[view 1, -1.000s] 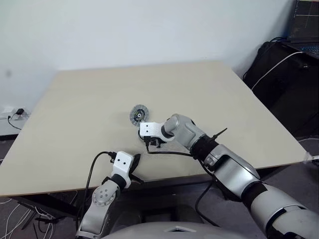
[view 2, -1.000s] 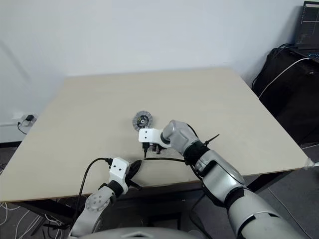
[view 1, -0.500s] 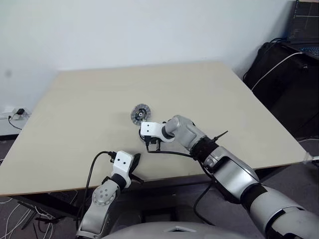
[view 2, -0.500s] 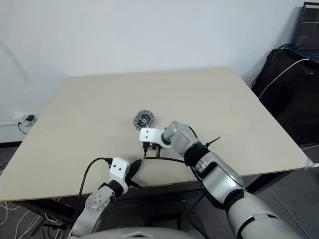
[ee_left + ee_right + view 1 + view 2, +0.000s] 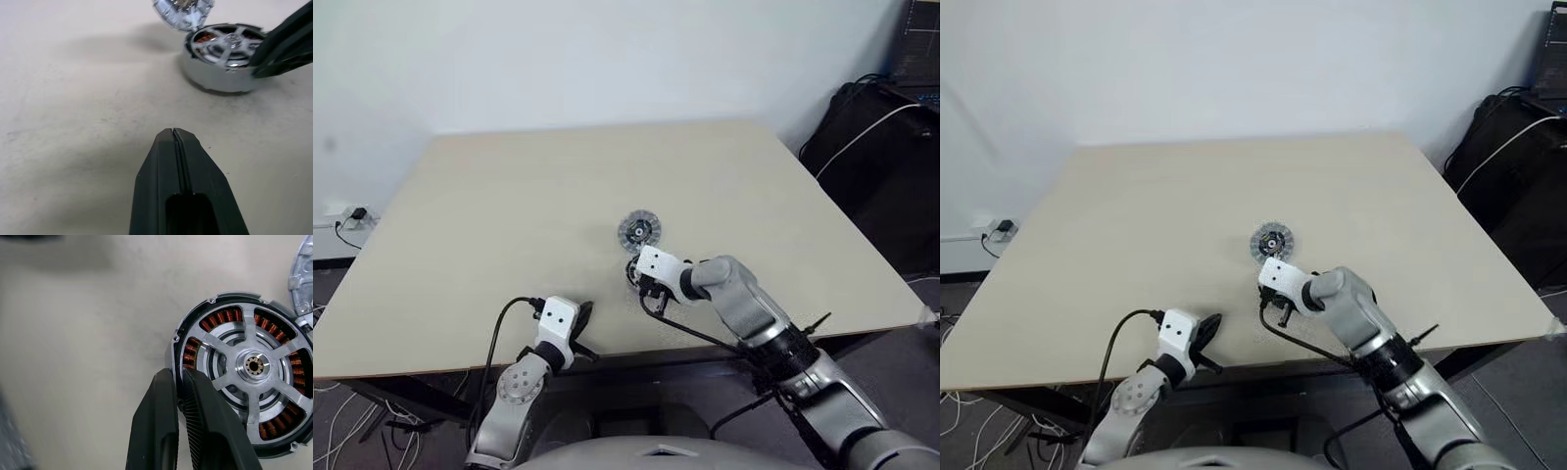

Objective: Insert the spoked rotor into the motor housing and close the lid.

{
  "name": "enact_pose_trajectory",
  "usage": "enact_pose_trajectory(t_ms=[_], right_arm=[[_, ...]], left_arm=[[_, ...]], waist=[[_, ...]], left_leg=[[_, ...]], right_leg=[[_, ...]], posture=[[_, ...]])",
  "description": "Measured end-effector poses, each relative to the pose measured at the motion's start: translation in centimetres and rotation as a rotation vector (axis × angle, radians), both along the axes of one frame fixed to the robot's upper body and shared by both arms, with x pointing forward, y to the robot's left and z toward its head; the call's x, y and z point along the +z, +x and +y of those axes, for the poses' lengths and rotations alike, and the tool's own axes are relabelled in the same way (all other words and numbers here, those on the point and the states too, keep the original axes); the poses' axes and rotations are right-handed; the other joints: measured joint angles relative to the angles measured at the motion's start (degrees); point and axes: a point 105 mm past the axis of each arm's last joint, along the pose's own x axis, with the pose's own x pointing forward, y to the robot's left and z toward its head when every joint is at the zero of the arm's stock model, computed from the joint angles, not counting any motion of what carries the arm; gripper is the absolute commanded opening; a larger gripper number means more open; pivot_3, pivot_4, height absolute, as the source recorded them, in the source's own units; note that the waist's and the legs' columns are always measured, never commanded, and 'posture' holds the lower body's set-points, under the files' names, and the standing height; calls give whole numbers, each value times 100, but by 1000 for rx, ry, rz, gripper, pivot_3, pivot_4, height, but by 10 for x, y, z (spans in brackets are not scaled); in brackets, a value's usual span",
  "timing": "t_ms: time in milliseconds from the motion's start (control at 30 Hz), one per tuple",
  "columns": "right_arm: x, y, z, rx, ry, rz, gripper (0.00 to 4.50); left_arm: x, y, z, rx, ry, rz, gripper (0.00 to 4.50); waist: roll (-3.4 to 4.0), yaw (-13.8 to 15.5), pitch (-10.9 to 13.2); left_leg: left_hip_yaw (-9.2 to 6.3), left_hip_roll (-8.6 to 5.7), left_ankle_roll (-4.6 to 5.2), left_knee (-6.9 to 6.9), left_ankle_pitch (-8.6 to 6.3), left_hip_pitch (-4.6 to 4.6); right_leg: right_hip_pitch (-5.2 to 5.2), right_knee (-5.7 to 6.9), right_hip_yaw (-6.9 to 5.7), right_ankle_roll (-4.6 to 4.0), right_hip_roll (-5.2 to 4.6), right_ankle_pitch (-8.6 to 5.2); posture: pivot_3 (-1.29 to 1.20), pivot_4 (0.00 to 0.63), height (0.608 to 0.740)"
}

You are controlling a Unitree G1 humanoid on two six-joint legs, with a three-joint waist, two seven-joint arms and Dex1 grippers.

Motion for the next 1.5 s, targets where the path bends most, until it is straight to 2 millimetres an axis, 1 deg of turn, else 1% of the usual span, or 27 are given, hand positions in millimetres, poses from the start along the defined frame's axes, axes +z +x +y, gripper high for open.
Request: enact_pose_trajectory(t_ms=[100,167,233,300,500,667,733,767,867,900,1067,1100,1200,1300,1333,1400,1500], right_arm=[[7,-14,-3,-93,61,31,15],[8,-21,-3,-156,97,60,15],[6,-30,-1,-208,122,100,15],[1,-35,1,-243,128,126,15],[-10,-36,8,-323,137,143,15],[-14,-37,11,-332,123,157,15],[-14,-36,14,-329,134,163,707],[-12,-35,15,-327,139,162,946],[-6,-31,21,-312,160,150,1926],[-3,-30,23,-306,165,142,1926],[15,-18,14,-213,114,0,1926],[19,-17,11,-175,98,-30,1926],[27,-17,-3,12,-8,-112,1926],[28,-23,-23,206,-144,-129,1926],[27,-26,-25,251,-165,-122,1926],[24,-32,-26,343,-192,-95,1926],[18,-35,-25,434,-223,-61,1926]], left_arm=[[0,0,-1,-6,-2,0,0],[0,0,-1,-9,-3,1,0],[0,0,-2,-15,-5,1,0],[1,0,-4,-26,-8,1,0],[-4,0,-6,-34,-7,15,0],[-4,0,-5,-31,-6,16,0],[-5,-1,-4,-28,-6,19,0],[-5,-1,-4,-28,-6,20,0],[-6,-2,-3,-25,-6,22,0],[-8,-2,-3,-23,-6,26,0],[-14,-2,2,-10,0,39,0],[-14,-2,2,-10,-1,35,0],[-13,0,1,-14,-3,27,0],[-14,1,2,-13,-1,29,0],[-14,1,2,-13,-1,29,0],[-13,2,1,-15,-3,26,0],[-13,2,0,-15,-4,24,0]], waist=[[-8,7,4],[-14,7,8],[-16,0,10],[-18,1,10],[-23,-6,14],[-29,-7,16],[-33,-14,19],[-34,-18,19],[-34,-19,19],[-34,-18,19],[-38,-11,21],[-40,-10,23],[-44,-6,25],[-49,-7,27],[-52,-10,30],[-60,-20,34],[-65,0,38]], left_leg=[[0,0,0,8,0,2],[-1,1,0,10,0,3],[0,1,0,10,0,3],[1,0,0,11,0,4],[0,0,-1,11,1,6],[0,0,0,11,1,20],[0,1,0,11,1,27],[0,1,0,11,1,27],[-1,3,0,11,1,29],[-1,3,0,11,1,28],[0,-3,4,12,0,25],[-2,-4,4,11,0,25],[-3,-6,9,12,-2,25],[-3,-6,13,9,-3,26],[-3,-4,13,8,-3,24],[0,0,12,7,-3,19],[0,-1,12,10,-3,19]], right_leg=[[7,0,-11,4,0,1],[8,1,-10,5,0,1],[7,2,-10,5,0,1],[8,1,-12,6,0,2],[7,1,-13,7,1,2],[8,-1,-14,7,0,2],[10,-1,-16,8,1,2],[10,0,-16,9,1,2],[10,0,-18,9,2,2],[10,0,-18,9,2,2],[10,-8,-21,11,-5,4],[11,-9,-24,11,-8,4],[17,-17,-33,14,-13,2],[23,-24,-37,18,-14,1],[27,-24,-35,18,-13,1],[35,-20,-30,18,-11,1],[34,-19,-30,18,-14,1]], posture=[[0,0,740],[0,0,740],[0,0,740],[0,0,740],[0,0,740],[0,0,740],[0,0,740],[0,0,740],[0,0,740],[0,0,740],[0,0,740],[0,0,740],[0,0,740],[0,0,740],[0,0,740],[0,0,740],[0,0,740]])
